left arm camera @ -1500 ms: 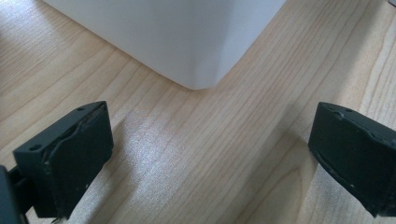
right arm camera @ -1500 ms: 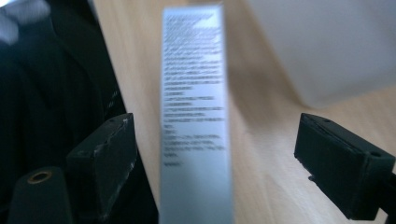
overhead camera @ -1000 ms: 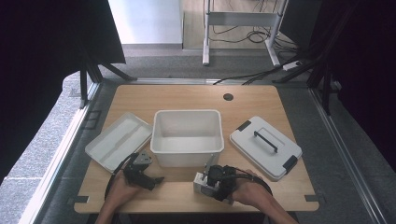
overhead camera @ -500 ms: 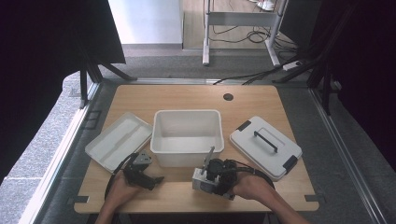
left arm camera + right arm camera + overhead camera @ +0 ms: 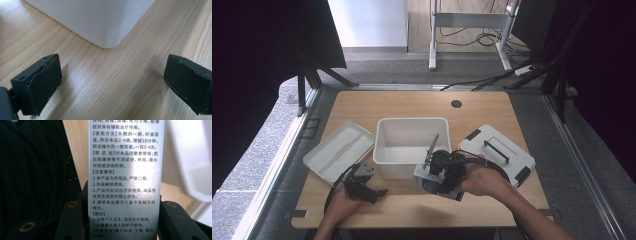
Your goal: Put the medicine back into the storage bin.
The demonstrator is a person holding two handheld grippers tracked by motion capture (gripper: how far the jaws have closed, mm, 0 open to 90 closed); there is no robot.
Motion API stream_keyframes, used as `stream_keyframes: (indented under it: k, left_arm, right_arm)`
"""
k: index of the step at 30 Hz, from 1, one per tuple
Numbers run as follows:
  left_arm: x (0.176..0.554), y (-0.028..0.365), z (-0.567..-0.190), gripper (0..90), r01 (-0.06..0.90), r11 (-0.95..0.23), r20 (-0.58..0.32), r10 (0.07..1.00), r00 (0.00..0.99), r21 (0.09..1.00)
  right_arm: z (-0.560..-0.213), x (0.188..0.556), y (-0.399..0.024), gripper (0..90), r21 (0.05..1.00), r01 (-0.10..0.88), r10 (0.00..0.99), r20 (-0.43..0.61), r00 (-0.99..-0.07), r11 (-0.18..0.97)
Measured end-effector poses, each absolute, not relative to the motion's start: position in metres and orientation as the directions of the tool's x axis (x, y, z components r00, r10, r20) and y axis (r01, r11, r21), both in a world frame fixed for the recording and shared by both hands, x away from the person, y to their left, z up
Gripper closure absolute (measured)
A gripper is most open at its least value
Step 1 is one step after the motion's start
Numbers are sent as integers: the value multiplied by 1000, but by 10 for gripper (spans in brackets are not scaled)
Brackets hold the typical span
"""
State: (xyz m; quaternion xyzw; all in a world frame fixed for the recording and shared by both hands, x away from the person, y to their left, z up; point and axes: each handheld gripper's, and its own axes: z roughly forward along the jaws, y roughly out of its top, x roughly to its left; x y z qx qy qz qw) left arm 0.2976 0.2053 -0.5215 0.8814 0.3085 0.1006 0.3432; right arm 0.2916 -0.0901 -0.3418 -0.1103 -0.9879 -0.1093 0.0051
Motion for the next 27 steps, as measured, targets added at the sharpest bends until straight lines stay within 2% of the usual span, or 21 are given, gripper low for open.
stream_keyframes:
  k: [8,15,21,27]
  left_arm:
    - [298,205,-521,16,476,-573,-36,614,789,667]
    - [298,205,-521,18,477,-573,-36,614,788,667]
    - [298,206,-521,19,477,-572,-36,615,788,668]
    - [298,206,-521,20,476,-573,-34,615,788,668]
  right_arm:
    - [-303,311,-83,560,257,241,246,11,-969,936]
    - [-286,336,-73,563,275,270,287,-25,-957,923]
    - [-284,359,-62,563,278,305,330,-49,-943,911]
    - [-299,384,-50,563,260,332,363,-80,-928,907]
